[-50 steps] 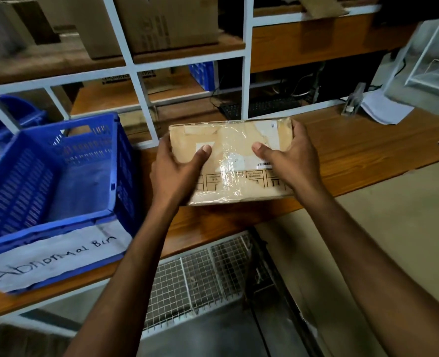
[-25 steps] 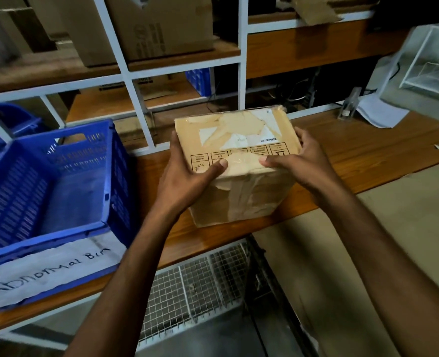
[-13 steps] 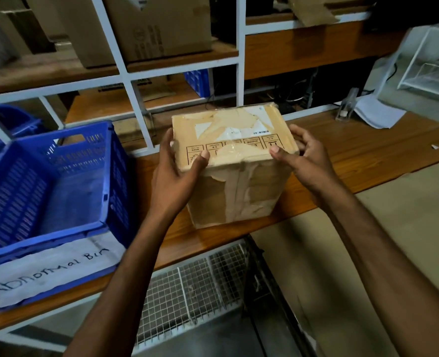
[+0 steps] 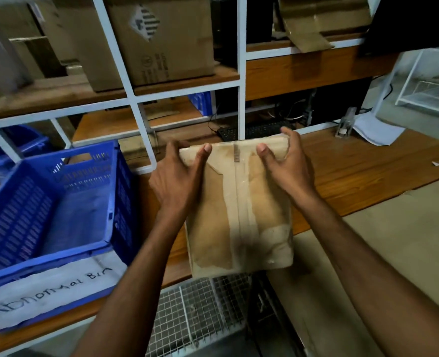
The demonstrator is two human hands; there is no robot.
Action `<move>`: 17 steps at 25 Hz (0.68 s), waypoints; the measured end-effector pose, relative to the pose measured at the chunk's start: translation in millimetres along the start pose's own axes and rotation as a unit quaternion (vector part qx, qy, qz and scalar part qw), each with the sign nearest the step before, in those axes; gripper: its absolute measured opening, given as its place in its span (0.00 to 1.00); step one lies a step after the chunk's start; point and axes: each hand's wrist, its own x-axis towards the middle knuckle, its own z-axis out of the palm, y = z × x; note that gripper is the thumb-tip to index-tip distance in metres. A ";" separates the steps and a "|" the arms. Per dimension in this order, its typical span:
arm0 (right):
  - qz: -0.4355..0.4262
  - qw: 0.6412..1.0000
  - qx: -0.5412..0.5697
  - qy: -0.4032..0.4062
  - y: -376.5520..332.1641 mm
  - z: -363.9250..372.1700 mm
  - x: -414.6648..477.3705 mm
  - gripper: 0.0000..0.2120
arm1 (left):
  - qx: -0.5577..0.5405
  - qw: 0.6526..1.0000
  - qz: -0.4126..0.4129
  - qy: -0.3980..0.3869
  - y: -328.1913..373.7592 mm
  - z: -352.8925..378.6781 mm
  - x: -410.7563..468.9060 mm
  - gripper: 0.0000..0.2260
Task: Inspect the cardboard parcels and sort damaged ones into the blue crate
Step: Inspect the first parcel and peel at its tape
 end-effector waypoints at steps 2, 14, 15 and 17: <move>0.021 0.999 0.005 -0.031 4.2 6.4 -0.8 0.46 | -0.035 0.999 -0.001 -0.019 -5.3 13.8 -6.7 0.37; 0.050 0.996 0.034 -0.067 34.5 18.7 -6.9 0.48 | -0.134 0.990 -0.023 -0.046 -40.3 39.7 -20.3 0.46; 0.056 0.995 0.027 -0.083 36.7 18.7 -9.6 0.48 | -0.125 0.990 -0.023 -0.058 -43.5 38.9 -22.5 0.49; 0.060 0.997 -0.009 -0.052 39.3 23.5 -14.5 0.43 | -0.118 0.991 -0.024 -0.063 -46.7 40.3 -21.7 0.49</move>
